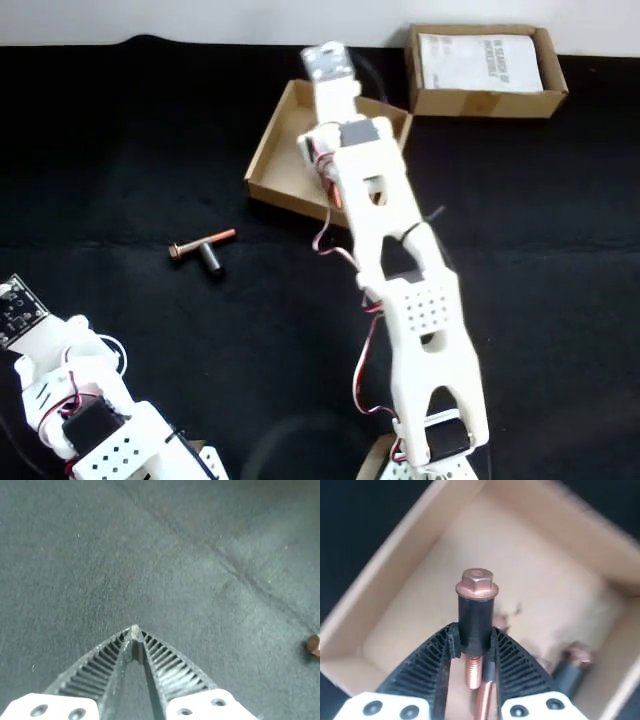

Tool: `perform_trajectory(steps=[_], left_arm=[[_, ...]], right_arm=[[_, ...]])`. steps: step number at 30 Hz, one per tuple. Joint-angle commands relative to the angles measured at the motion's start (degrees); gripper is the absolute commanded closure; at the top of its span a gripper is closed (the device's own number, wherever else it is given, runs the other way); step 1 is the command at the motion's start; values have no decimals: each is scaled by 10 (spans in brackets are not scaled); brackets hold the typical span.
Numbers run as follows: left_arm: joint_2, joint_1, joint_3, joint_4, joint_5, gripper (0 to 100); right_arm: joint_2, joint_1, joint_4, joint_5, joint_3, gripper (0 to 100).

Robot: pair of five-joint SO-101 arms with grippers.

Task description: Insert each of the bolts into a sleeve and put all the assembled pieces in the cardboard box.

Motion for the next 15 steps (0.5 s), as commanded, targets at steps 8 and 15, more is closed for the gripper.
perform_trajectory(steps=[8, 15], left_arm=[[-4, -7, 11, 11, -2, 991], [-4, -6, 11, 11, -3, 991]], right_arm=[[58, -64, 190, 163, -150, 977], [57, -81, 294, 162, -278, 687]])
